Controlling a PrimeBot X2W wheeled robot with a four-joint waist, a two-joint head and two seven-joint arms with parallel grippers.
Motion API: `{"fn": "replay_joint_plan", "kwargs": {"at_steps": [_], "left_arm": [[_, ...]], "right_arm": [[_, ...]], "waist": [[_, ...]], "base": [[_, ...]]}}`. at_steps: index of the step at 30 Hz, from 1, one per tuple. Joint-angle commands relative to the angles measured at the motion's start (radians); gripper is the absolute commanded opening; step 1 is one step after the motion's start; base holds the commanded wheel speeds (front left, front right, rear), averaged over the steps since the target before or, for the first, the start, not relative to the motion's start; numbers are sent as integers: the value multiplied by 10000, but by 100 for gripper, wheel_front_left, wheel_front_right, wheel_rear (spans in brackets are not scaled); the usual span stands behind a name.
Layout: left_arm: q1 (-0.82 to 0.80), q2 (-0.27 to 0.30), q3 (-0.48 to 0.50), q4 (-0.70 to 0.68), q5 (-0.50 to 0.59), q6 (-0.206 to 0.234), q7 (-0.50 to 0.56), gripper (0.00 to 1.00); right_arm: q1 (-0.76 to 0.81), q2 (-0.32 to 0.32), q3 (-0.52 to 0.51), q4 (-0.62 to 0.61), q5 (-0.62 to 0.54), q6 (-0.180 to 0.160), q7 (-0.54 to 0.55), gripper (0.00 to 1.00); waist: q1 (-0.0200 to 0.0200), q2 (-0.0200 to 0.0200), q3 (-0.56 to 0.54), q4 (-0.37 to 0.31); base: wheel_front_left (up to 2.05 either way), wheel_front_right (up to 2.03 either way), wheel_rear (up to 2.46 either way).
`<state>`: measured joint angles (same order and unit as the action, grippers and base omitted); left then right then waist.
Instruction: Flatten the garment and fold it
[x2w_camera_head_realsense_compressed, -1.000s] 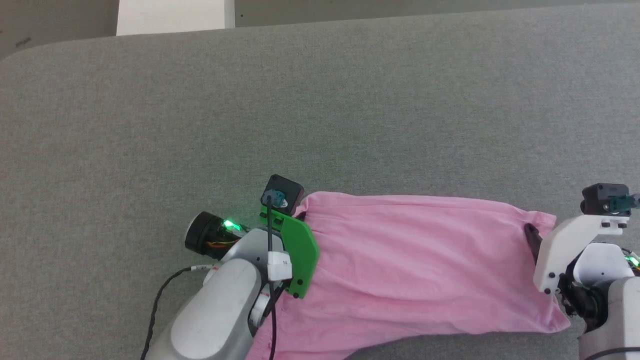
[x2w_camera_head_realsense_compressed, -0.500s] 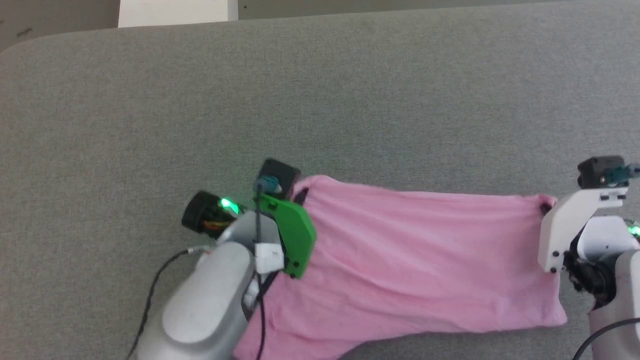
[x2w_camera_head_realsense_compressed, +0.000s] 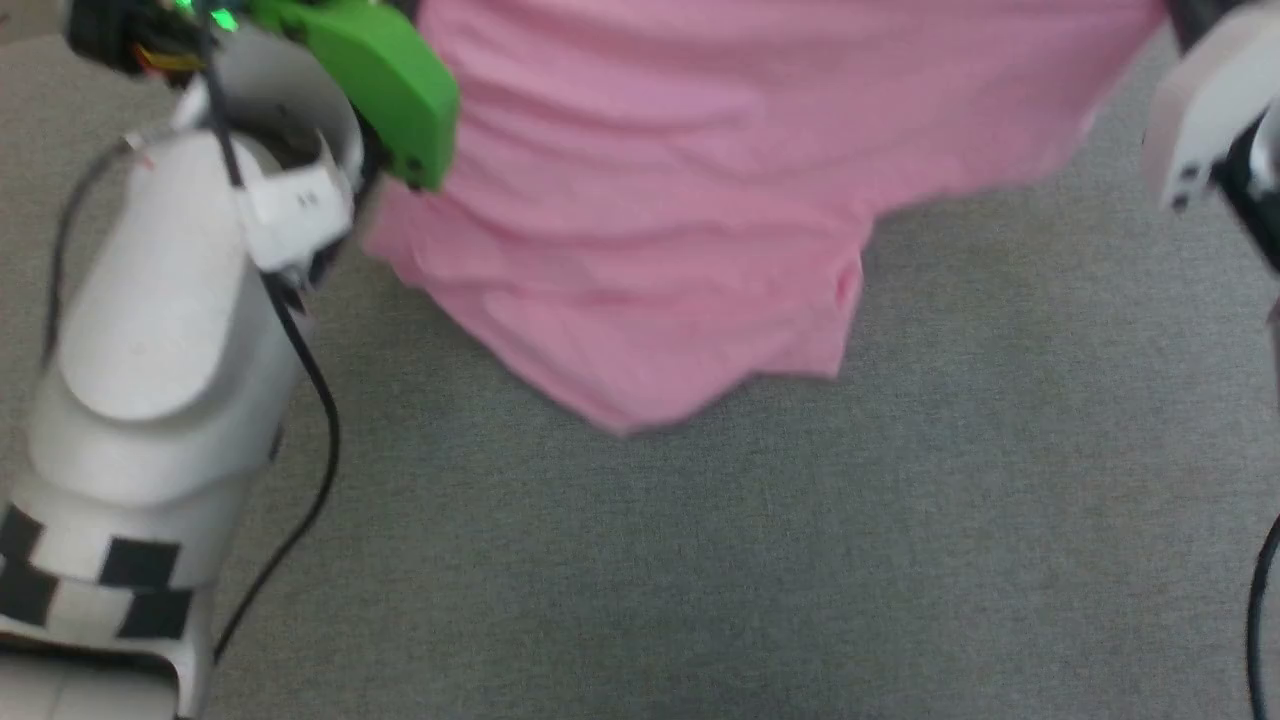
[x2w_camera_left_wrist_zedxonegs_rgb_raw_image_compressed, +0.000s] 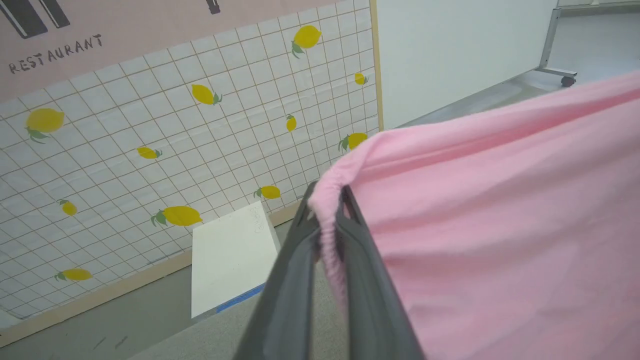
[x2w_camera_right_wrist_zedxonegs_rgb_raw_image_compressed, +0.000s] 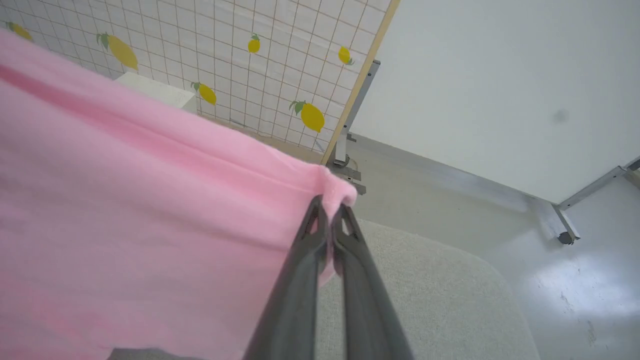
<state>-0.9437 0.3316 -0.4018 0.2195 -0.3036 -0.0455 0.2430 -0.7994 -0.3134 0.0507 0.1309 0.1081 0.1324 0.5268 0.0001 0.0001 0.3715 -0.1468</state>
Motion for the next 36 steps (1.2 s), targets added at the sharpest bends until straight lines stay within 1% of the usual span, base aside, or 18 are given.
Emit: {"fn": "replay_joint_plan", "kwargs": {"at_steps": [1,3,5,7,10,14,17,21,25,27,29,31,33,36], "left_arm": [[-521,164,157,74,76,21,-119,0],[-1251,349,219,252,368,66,-180,0],[-2008,345,463,441,476,273,-416,0],[-2655,317,655,682,602,484,-776,0],[-3516,178,943,1023,687,784,-1519,0],[-4232,95,1106,1401,876,1057,-2505,0],[-4217,-25,1119,1619,779,1052,-2912,0],[-3433,-145,876,1909,531,736,-3052,0],[-1792,-154,442,1946,239,283,-3005,0],[-796,-29,220,1771,203,189,-2963,0],[346,-28,201,1504,-94,211,-2968,0],[1529,19,158,1119,-337,258,-2994,0],[2729,-12,201,699,-735,311,-3009,0],[4443,77,183,62,-1200,366,-2910,0]], "right_arm": [[-703,-144,142,148,67,-17,-191,0],[-1668,-264,403,327,85,-17,-507,0],[-2620,-368,492,550,50,-17,-850,0],[-3465,-324,440,835,-32,-17,-1289,0],[-4555,-284,418,1190,-226,-17,-2030,0],[-5407,-369,422,1392,-593,-17,-2884,0],[-5448,-511,559,1483,-869,-17,-3137,0],[-4576,-681,1140,1470,-608,-17,-3057,0],[-2849,-1042,1720,1239,-109,-17,-3000,0],[-1866,-1137,1922,1030,315,-17,-3008,0],[-755,-1140,2218,713,1399,-17,-2865,0],[302,-1535,2573,264,1931,-17,-2664,0],[1310,-1799,2594,-122,2391,-17,-2562,0],[2684,-2079,2581,-648,2758,-17,-2441,0]], "waist": [[-1,-1,379,-78],[-1,-1,626,-45],[-1,-1,927,-28],[-1,-1,1128,-18],[-1,-1,1350,43],[-1,-1,1432,145],[-1,-1,1386,251],[-1,-1,1281,364],[-1,-1,1011,451],[-1,-1,818,482],[-1,-1,594,521],[-1,-1,374,528],[-1,-1,133,512],[-1,-1,-262,471]], "base": [[0,0,0],[0,0,0],[0,0,0],[0,0,0],[0,0,0],[0,0,0],[0,0,0],[0,0,0],[0,0,0],[0,0,0],[0,0,0],[0,0,0],[0,0,0],[0,0,0]]}}
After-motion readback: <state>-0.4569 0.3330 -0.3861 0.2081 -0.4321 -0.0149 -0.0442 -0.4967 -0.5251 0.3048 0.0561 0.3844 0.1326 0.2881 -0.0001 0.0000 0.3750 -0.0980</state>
